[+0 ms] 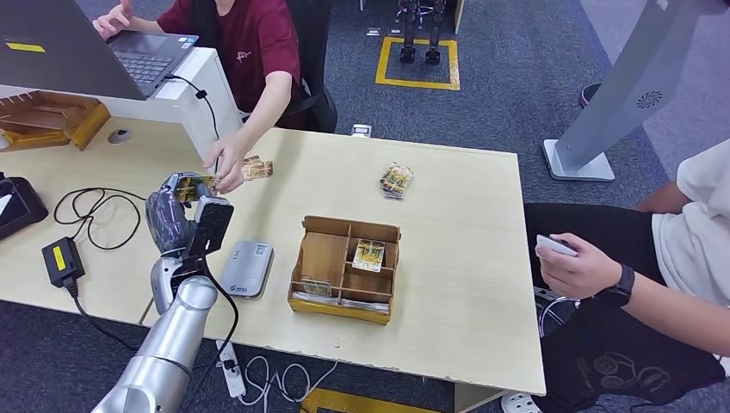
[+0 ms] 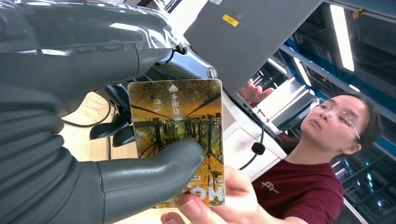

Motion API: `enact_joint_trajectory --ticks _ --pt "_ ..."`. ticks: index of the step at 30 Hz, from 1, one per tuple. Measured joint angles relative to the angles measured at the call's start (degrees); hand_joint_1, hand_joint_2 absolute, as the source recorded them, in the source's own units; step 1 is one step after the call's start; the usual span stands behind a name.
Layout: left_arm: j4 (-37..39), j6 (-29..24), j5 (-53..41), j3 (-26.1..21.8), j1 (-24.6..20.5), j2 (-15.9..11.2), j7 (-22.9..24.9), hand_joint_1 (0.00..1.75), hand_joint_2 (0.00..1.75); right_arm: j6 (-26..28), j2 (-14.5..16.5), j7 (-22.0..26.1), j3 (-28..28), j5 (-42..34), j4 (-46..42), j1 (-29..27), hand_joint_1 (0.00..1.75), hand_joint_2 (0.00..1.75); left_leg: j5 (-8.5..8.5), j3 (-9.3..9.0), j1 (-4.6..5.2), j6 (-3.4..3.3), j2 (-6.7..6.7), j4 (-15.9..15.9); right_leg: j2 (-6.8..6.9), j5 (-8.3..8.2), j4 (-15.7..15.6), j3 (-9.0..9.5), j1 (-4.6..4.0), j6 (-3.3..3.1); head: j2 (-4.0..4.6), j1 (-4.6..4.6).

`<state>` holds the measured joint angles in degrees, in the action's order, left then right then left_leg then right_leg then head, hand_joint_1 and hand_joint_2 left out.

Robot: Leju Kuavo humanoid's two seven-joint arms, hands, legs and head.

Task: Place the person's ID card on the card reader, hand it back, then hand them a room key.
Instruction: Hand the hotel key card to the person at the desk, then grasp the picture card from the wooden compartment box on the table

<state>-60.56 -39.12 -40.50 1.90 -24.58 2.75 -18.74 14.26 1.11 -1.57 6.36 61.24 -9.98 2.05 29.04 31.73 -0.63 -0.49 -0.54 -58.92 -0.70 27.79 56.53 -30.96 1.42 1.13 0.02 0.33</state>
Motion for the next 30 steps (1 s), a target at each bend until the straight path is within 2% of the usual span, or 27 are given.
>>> enact_joint_trajectory --ticks 2,8,15,19,23,30 --pt "0.18 0.0 0.43 0.0 -0.02 0.06 0.03 0.0 1.75 -0.08 0.0 0.0 0.0 0.07 -0.05 0.02 0.0 1.75 0.0 0.0 0.0 0.0 0.0 0.0 0.0 0.0 0.0 0.0 0.0 0.0 0.0 0.0" --pt "0.31 0.66 4.41 0.02 -0.01 0.05 0.79 0.0 1.75 -0.01 0.0 0.02 0.0 0.33 -0.18 0.03 0.0 1.75 0.0 -0.01 0.0 0.0 0.0 0.0 0.0 0.0 0.0 0.0 0.0 0.0 0.0 0.01" --pt "0.32 6.63 11.44 0.34 0.02 0.6 4.85 0.0 1.75 0.96 0.0 -0.23 -0.02 -0.28 -0.18 -0.08 0.0 1.75 0.0 0.01 0.0 0.0 0.01 0.0 -0.02 0.0 0.0 -0.02 0.0 0.0 0.0 0.0" --pt "-2.04 14.95 15.28 2.55 1.45 0.19 6.2 0.0 1.75 1.45 0.0 0.07 -0.17 -0.95 -0.16 -0.3 0.0 1.75 0.0 0.01 0.01 0.0 0.01 0.0 -0.03 0.0 0.0 -0.02 0.01 0.0 0.0 0.01" --pt "-8.38 24.25 18.64 6.67 5.04 -1.75 6.77 0.0 1.75 1.69 0.0 0.5 -0.67 -1.51 -0.16 -0.73 0.0 1.75 0.01 0.05 0.01 0.0 0.02 0.0 -0.06 0.0 0.0 -0.06 0.01 0.0 0.0 0.0" --pt "-15.98 28.23 19.73 10.54 8.36 -4.52 6.81 0.0 1.75 1.69 0.0 0.73 -1.39 -1.69 -0.16 -0.96 0.0 1.75 0.0 0.06 0.0 0.0 0.03 0.0 -0.06 0.0 0.0 -0.1 0.01 0.0 0.0 0.0"
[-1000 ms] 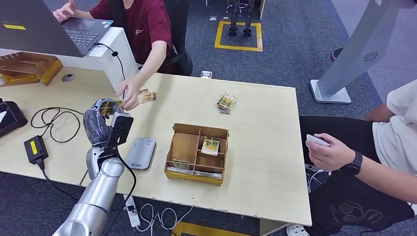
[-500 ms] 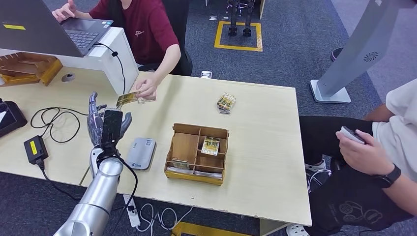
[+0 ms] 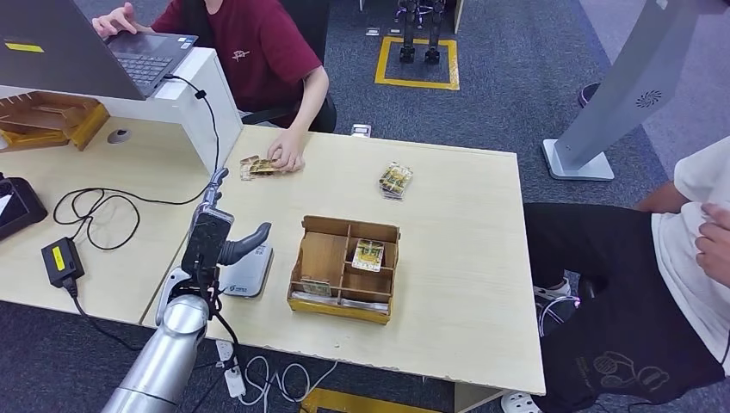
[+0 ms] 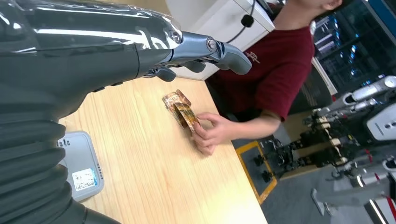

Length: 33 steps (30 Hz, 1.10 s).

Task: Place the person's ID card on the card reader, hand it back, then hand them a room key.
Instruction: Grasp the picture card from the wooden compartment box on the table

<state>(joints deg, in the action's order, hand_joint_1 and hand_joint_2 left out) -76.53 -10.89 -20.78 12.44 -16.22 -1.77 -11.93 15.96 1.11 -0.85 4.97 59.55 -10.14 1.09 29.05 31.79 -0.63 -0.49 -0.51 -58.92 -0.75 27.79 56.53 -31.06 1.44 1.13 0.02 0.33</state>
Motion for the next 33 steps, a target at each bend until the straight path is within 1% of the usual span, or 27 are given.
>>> enact_joint_trajectory --ticks 3,6,7,9,12,16,19,23,29,33 --pt "-3.64 5.09 -1.03 2.21 1.52 -2.19 -1.4 0.0 1.75 0.03 -0.01 0.21 -0.22 -0.48 0.01 -0.17 0.0 1.75 0.0 0.01 0.0 0.0 0.0 0.0 -0.01 0.0 0.01 0.01 0.0 0.0 0.0 0.01" --pt "-10.21 10.8 -4.32 6.46 3.87 -6.01 -2.99 0.0 1.75 0.03 -0.02 0.48 -0.63 -0.9 0.02 -0.31 0.0 1.75 0.0 0.02 0.0 0.0 0.03 0.0 -0.04 0.0 0.02 -0.01 0.0 0.0 0.0 0.0" --pt "-12.37 11.91 -5.68 7.89 4.68 -7.42 -3.46 0.0 1.75 -0.02 -0.02 0.52 -0.82 -0.92 0.02 -0.34 0.0 1.75 0.01 0.02 0.0 0.0 0.06 0.0 -0.07 0.0 0.01 -0.03 0.0 0.0 0.0 0.0" --pt "-16.12 12.94 -8.93 10.81 5.97 -10.18 -4.23 0.0 1.75 -0.2 -0.02 0.56 -1.15 -0.92 0.02 -0.38 0.0 1.75 0.01 0.03 0.0 0.0 0.08 0.0 -0.08 0.01 0.01 -0.06 0.0 0.0 0.0 0.0" --pt "-19.64 12.58 -16.08 15.2 7.13 -13.66 -4.05 0.0 1.75 -0.58 -0.02 0.54 -1.45 -0.9 0.02 -0.32 0.0 1.75 0.01 0.05 0.0 0.0 0.07 0.01 -0.05 0.01 0.0 -0.06 0.0 0.0 0.0 0.01" --pt "-21.32 9.3 -26.25 20.54 8.23 -16.97 -2.3 0.0 1.75 -0.77 -0.02 0.4 -1.61 -0.86 0.02 -0.27 0.0 0.0 0.01 0.04 0.0 0.0 0.09 0.01 -0.06 0.0 0.0 -0.06 0.0 0.0 0.0 0.01" --pt "-21.7 6.6 -30.17 23.62 8.97 -18.27 -0.63 0.0 1.75 -0.81 -0.02 0.33 -1.68 -0.79 0.02 -0.25 0.0 0.0 0.0 0.04 0.0 0.0 0.09 0.01 -0.06 0.0 0.0 -0.05 0.0 0.0 0.0 0.0" --pt "-21.74 4.04 -33.65 25.82 9.6 -18.68 1.34 0.0 1.75 -0.81 -0.02 0.29 -1.95 -0.78 0.02 -0.24 0.0 0.0 0.0 0.04 0.01 0.0 0.08 0.0 -0.06 0.0 0.0 -0.05 0.01 0.0 0.0 0.01" --pt "-21.74 3.66 -34.3 27.27 9.9 -19.01 1.78 0.0 1.75 -0.79 -0.02 0.28 -2.19 -0.78 0.02 -0.23 0.0 0.0 0.0 0.04 0.01 0.0 0.08 0.01 -0.06 0.0 0.0 -0.05 0.01 0.0 0.0 0.01" --pt "-21.67 2.28 -38.55 27.76 9.95 -19.03 4.87 0.0 1.75 -0.78 -0.02 0.14 -2.52 -0.68 0.02 -0.22 0.0 0.0 0.0 0.04 0.0 0.0 0.08 0.01 -0.06 0.0 0.0 -0.06 0.01 0.0 0.0 0.0"
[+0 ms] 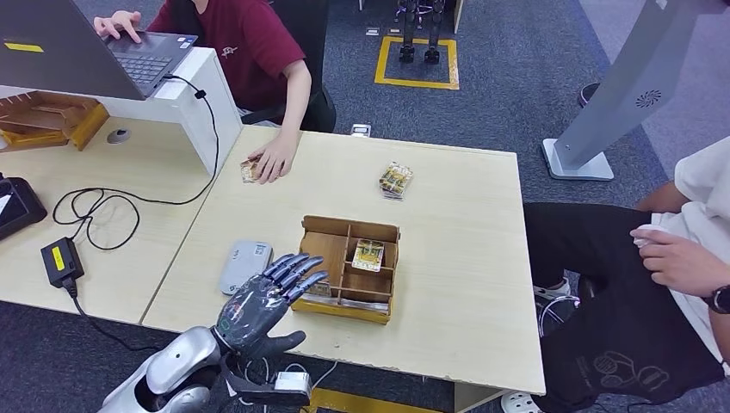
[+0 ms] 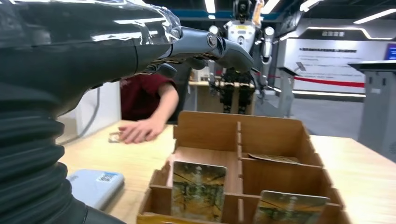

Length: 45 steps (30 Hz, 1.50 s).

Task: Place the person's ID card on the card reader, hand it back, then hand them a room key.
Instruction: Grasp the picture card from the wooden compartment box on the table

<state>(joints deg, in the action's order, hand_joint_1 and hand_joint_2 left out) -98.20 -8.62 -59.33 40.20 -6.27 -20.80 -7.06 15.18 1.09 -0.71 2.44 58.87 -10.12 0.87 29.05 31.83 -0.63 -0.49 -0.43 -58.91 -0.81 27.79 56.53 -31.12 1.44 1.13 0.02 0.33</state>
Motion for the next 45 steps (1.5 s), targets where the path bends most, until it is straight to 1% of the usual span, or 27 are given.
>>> enact_joint_trajectory --ticks 4,9,18,29,45 --pt "1.37 -0.73 -3.32 0.17 -0.01 0.7 3.04 0.0 1.75 0.05 0.0 -0.21 -0.12 0.37 0.0 0.0 0.0 0.0 0.0 -0.01 0.0 0.0 0.0 0.0 0.0 0.0 0.0 0.0 0.0 0.0 0.0 0.0" --pt "4.93 -1.69 -5.74 0.14 -0.53 2.59 6.36 0.0 1.75 0.18 0.0 -0.34 -0.13 1.05 0.0 0.01 0.0 0.0 0.0 -0.01 0.0 0.0 0.0 0.0 0.0 0.0 0.0 0.0 0.0 0.0 0.0 0.0" --pt "10.06 -1.47 -9.95 -0.57 -2.36 5.13 10.01 0.0 1.75 0.16 0.0 -0.85 -0.13 1.56 0.0 0.02 0.0 0.0 0.0 0.0 0.0 0.0 0.0 0.0 0.0 0.0 0.0 0.0 0.0 0.0 0.0 0.01" --pt "13.73 -1.2 -10.62 -2.23 -2.99 7.22 11.04 0.0 1.75 0.16 0.0 -0.95 -0.13 1.88 0.0 0.01 0.0 0.0 0.0 0.0 0.0 0.0 0.0 0.0 -0.01 0.0 0.0 0.0 0.0 0.0 0.0 -0.01" --pt "14.56 -0.91 -8.98 -3.01 -2.96 8.44 10.54 0.0 1.75 0.19 0.0 -0.97 -0.32 2.02 0.0 0.0 0.0 0.0 0.0 0.0 0.0 0.0 0.0 0.0 0.0 0.0 0.0 0.0 0.0 0.0 0.0 -0.01"
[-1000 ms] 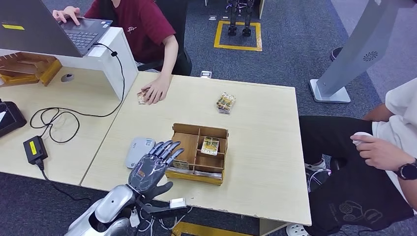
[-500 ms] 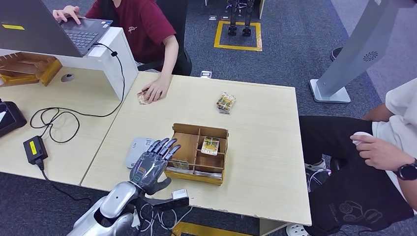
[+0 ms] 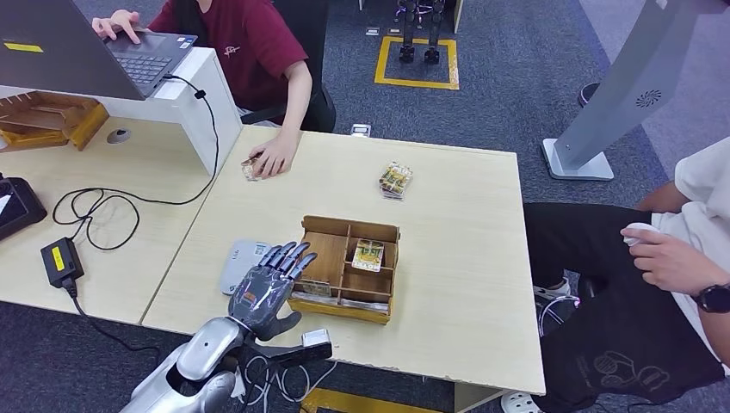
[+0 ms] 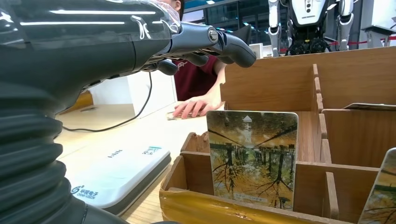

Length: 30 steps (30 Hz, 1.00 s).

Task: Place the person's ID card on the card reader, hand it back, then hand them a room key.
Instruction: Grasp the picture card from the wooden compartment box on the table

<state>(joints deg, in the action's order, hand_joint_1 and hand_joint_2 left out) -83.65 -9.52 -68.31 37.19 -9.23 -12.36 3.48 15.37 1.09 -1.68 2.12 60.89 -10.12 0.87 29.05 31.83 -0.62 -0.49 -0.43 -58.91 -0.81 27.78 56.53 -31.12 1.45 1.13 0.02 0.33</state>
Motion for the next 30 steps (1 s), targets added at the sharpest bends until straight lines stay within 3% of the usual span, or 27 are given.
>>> enact_joint_trajectory --ticks 30 --pt "-0.19 -0.55 1.93 -0.32 0.03 2.13 -1.43 0.0 1.75 0.0 0.0 0.04 -0.09 0.54 0.0 0.0 0.0 0.0 0.0 0.0 0.0 0.0 0.0 0.0 0.0 0.0 0.0 0.0 0.0 0.0 0.0 0.0"
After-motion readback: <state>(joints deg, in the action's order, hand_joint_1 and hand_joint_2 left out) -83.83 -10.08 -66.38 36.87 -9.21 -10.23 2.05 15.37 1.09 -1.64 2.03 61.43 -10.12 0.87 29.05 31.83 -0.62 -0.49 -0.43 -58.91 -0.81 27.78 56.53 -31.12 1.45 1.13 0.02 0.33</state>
